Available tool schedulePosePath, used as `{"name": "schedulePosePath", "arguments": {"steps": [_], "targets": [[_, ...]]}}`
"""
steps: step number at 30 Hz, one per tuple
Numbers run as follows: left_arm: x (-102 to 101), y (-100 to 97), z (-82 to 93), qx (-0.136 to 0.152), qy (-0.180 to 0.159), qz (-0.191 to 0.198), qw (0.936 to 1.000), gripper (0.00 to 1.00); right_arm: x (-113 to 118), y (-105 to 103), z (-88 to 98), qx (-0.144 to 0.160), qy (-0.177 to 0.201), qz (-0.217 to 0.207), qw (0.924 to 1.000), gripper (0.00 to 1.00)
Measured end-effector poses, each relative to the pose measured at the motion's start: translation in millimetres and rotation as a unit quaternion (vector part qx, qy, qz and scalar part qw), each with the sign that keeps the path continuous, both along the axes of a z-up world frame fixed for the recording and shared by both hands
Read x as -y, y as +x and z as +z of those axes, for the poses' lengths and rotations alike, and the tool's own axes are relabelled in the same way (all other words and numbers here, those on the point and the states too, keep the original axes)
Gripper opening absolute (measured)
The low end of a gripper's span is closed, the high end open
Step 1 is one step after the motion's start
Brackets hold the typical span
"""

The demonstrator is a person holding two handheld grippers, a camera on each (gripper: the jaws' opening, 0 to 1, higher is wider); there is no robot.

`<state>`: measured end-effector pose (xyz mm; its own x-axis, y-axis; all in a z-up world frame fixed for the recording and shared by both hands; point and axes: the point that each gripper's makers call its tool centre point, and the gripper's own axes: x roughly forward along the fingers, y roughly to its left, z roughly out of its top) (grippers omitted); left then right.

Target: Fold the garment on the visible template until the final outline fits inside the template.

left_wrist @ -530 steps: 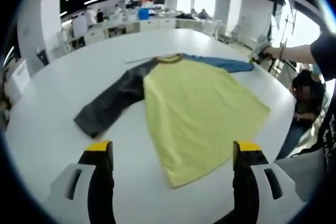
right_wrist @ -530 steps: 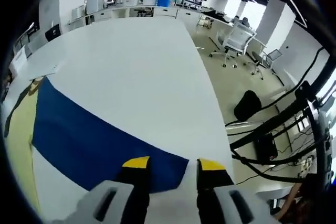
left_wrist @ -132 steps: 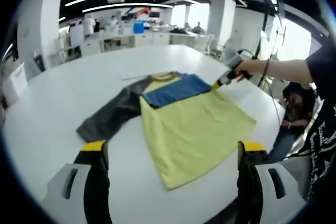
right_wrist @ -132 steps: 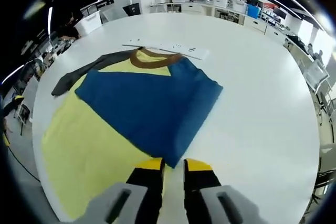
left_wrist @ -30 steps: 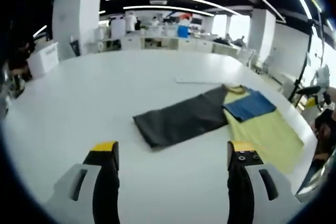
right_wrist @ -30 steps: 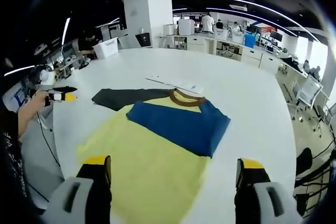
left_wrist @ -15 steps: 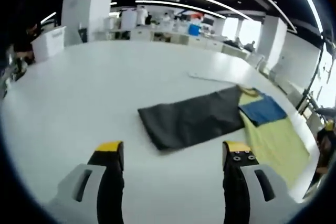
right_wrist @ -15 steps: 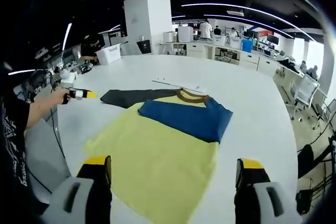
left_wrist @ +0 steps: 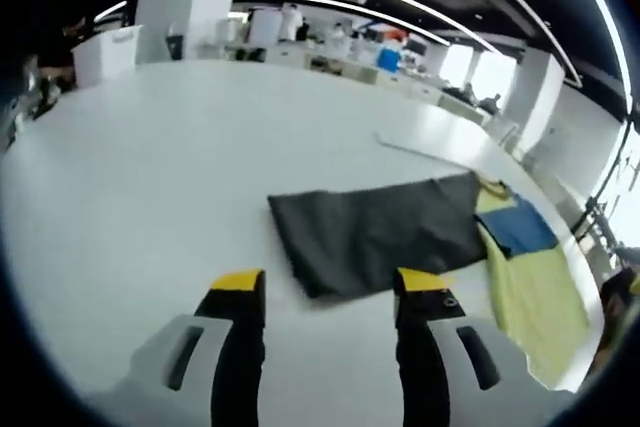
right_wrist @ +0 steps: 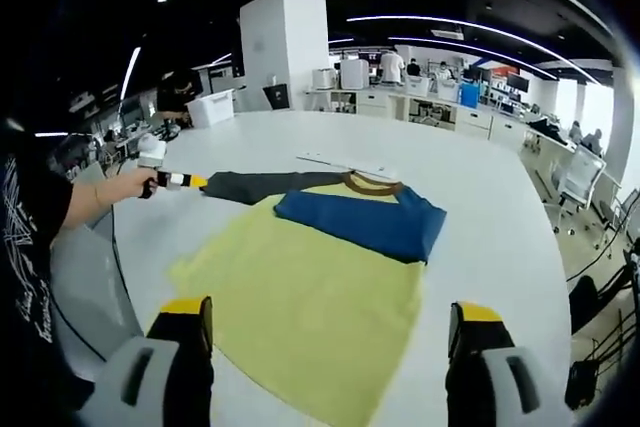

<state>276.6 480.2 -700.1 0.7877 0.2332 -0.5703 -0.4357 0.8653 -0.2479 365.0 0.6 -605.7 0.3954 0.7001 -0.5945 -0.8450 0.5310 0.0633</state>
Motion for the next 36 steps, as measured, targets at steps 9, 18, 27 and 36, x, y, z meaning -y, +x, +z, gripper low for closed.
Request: {"name": "schedulePosePath", "arguments": {"steps": [9,18,27,36], "targets": [[1.5,8.5,-9.0,0.007,-0.016,0.017,0.9997,0.28,-1.9,-2.0,-5.1,-0.003,-0.005,-0.005,1.0000,0.97],[-3.8,8.2,-17.8,-0.011,-0.006,0.029,0.9995,0.11,3.6,-3.1,-4.0,0.004,-0.013,-0.009,0.9999,0.95],[-6.4,8.4,-10.7,-0.009,0.017,0.040,0.9990,0.03,8.1,-5.5,-10.7,-0.001,-0.022,-0.010,0.9997,0.94],[5.1,25.3,10.8,0.021,0.031,0.020,0.9991,0.00,8.3,-7.7,-9.8,0.001,-0.020,-0.008,0.9998,0.95]]}}
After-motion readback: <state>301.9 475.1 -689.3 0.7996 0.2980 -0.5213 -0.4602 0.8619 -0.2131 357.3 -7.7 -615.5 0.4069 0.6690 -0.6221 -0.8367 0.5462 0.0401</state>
